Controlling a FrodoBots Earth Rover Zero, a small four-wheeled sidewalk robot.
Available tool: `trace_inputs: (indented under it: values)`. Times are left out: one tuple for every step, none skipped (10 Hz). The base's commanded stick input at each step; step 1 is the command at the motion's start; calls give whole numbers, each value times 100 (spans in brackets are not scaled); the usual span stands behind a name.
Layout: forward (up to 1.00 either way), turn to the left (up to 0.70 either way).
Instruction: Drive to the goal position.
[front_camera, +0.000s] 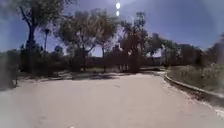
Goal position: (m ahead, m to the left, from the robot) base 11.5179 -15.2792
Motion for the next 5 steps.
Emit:
trace_inputs:
  values:
    - [100,-40]
    - [100,-40]
    - [100,-40]
    - [100,-40]
    - [100,-40]
